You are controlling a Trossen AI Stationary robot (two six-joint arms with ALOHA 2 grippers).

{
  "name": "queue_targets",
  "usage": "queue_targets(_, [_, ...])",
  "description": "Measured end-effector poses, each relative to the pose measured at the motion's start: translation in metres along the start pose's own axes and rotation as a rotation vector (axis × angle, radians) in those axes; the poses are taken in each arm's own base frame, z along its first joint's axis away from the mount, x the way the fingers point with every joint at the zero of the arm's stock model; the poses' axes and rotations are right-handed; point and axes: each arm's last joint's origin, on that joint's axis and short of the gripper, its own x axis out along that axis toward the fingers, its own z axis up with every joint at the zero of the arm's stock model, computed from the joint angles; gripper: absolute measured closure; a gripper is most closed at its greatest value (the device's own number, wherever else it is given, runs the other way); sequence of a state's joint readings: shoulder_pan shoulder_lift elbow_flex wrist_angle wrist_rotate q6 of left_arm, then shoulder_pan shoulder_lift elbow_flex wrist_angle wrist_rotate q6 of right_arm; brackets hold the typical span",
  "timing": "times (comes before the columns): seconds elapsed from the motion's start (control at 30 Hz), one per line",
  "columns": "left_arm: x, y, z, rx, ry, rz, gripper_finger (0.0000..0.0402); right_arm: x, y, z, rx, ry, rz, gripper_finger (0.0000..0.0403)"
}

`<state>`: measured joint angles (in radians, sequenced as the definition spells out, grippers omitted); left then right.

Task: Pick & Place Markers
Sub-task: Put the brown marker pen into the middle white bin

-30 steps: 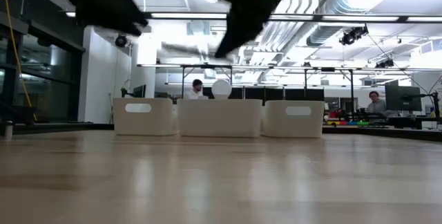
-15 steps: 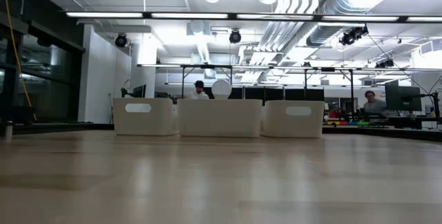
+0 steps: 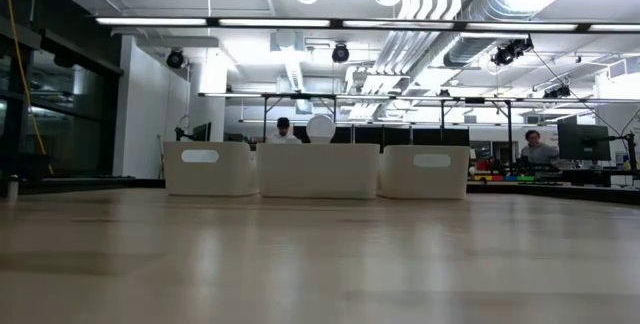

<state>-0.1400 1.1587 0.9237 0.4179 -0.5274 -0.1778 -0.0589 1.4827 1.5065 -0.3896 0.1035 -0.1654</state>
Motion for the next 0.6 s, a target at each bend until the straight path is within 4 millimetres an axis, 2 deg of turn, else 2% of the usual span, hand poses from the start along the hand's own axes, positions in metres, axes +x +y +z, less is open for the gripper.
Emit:
queue_targets(0.37, [0.003, 0.006, 0.001, -0.001, -0.005, 0.022, 0.0199, 0.003, 0.001, 0.004, -0.015, -0.056, 0.027, 0.0388])
queue_targets(0.47, [0.004, 0.005, 0.0, 0.0, -0.004, 0.026, 0.0199, 0.005, 0.001, 0.01, -0.011, -0.124, 0.046, 0.0388])
queue_targets(0.6, [0.005, 0.005, -0.002, 0.003, 0.003, 0.027, 0.0199, 0.011, 0.0, 0.009, -0.009, -0.129, 0.044, 0.0388])
